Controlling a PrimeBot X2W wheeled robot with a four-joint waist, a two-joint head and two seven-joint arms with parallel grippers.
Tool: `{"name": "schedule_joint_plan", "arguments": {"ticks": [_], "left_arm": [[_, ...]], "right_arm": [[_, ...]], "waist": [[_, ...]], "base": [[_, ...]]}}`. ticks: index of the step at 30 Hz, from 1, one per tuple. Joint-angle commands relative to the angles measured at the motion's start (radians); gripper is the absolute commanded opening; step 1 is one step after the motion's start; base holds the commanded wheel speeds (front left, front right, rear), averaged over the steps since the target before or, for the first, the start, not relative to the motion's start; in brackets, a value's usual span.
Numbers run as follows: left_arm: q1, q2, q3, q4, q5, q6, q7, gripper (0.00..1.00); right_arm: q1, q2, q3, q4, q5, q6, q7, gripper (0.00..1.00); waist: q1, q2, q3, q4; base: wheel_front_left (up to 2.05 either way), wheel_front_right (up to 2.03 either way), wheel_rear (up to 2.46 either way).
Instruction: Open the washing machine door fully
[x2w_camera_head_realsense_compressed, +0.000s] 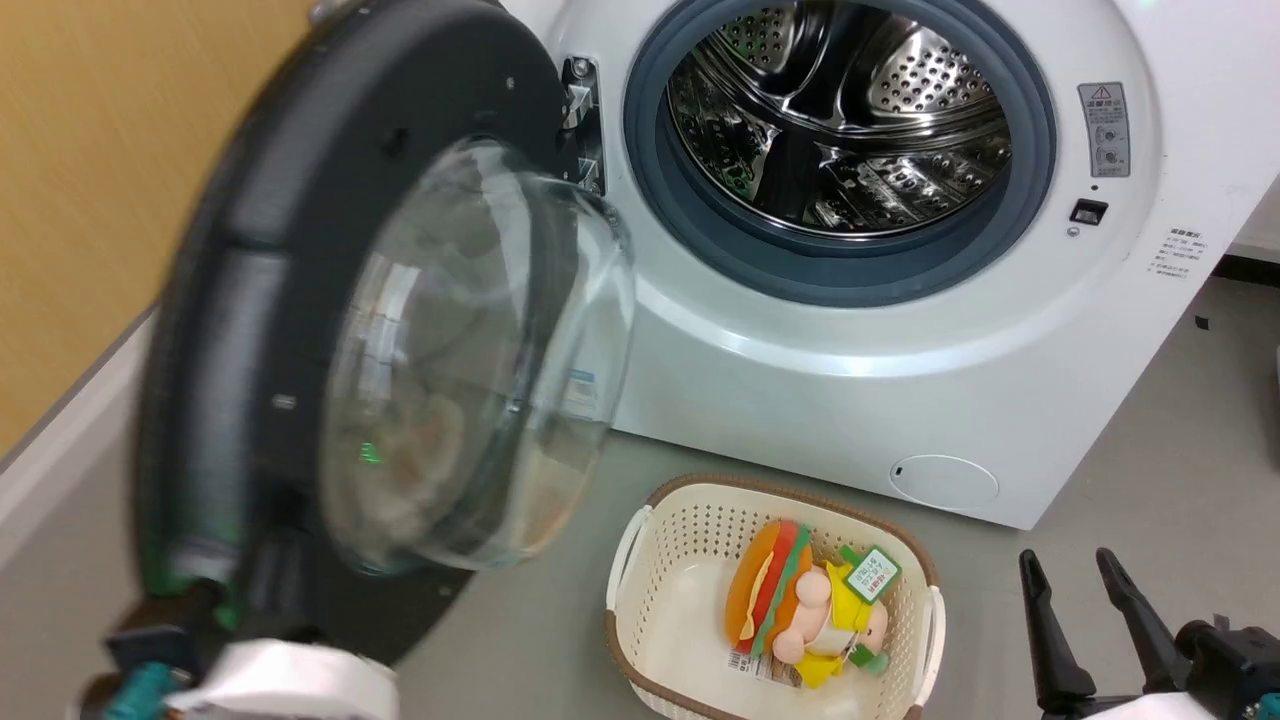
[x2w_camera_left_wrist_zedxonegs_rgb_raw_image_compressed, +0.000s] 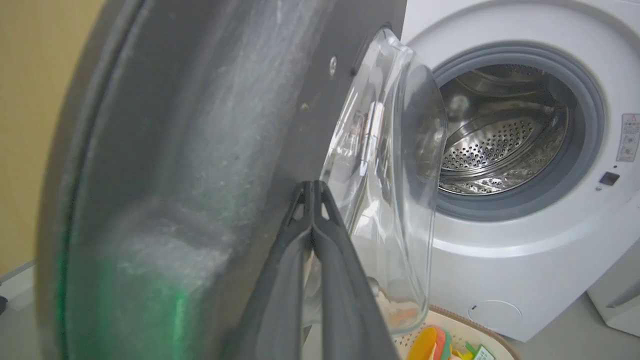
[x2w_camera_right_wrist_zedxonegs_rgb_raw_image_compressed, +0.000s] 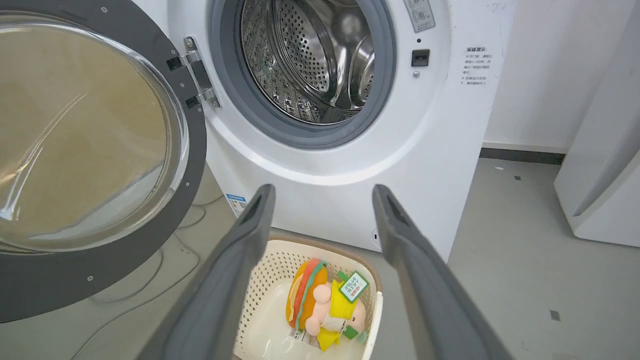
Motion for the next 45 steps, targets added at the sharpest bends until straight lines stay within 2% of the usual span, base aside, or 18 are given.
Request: {"name": "schedule_joint_plan", "arguments": {"ticks": [1,7,17,25,35,37,42,43,44,45], "left_arm": [[-0.032,0.012,0.032,0.029,-0.015,-0.005,-0.022,0.0],[-0.119,0.06,0.126,0.181,-0.067,-0.042,-0.082,0.0],[-0.253,0.131,0.23,0.451,-0.109,-0.1,-0.139,0.0],[-0.281,0.134,0.287,0.596,-0.104,-0.131,-0.155,0.0],[-0.149,0.024,0.351,0.448,-0.001,-0.148,-0.156,0.0],[-0.125,0.012,0.349,0.419,0.015,-0.146,-0.156,0.0],[-0.006,-0.06,0.309,0.275,0.087,-0.132,-0.156,0.0],[0.015,-0.069,0.291,0.265,0.094,-0.136,-0.153,0.26],[0.034,-0.077,0.275,0.257,0.097,-0.14,-0.144,0.41],[0.059,-0.087,0.252,0.235,0.103,-0.144,-0.138,0.85]], "right_arm": [[0.002,0.004,0.003,-0.004,0.0,0.001,0.0,1.0],[-0.001,0.004,0.017,0.0,0.006,0.001,-0.008,1.0],[-0.013,0.004,0.023,0.02,0.011,0.001,-0.014,1.0],[-0.019,0.004,0.028,0.026,0.009,0.001,-0.031,1.0],[-0.005,0.004,0.027,0.033,0.01,0.001,-0.038,1.0],[-0.004,0.004,0.029,0.032,0.008,0.001,-0.036,1.0],[-0.001,0.004,0.029,0.029,-0.001,0.001,-0.03,1.0],[0.001,0.004,0.028,0.028,-0.002,0.001,-0.03,1.0],[0.002,0.004,0.028,0.028,-0.003,0.001,-0.029,1.0],[0.005,0.004,0.031,0.027,-0.008,0.001,-0.026,1.0]], "waist": [[0.0,0.0,0.0,-0.004],[0.0,0.0,0.008,-0.024],[0.0,0.0,0.016,-0.047],[0.0,0.0,0.014,-0.058],[0.0,0.0,-0.01,-0.052],[0.0,0.0,-0.013,-0.052],[0.0,0.0,-0.028,-0.053],[0.0,0.0,-0.032,-0.052],[0.0,0.0,-0.035,-0.052],[0.0,0.0,-0.043,-0.053]], "base": [[0.0,0.0,0.0],[0.0,0.0,0.0],[0.0,0.0,0.0],[0.0,0.0,0.0],[0.0,0.0,0.0],[0.0,0.0,0.0],[0.0,0.0,0.0],[0.0,0.0,0.0],[0.0,0.0,0.0],[0.0,0.0,0.0]]}}
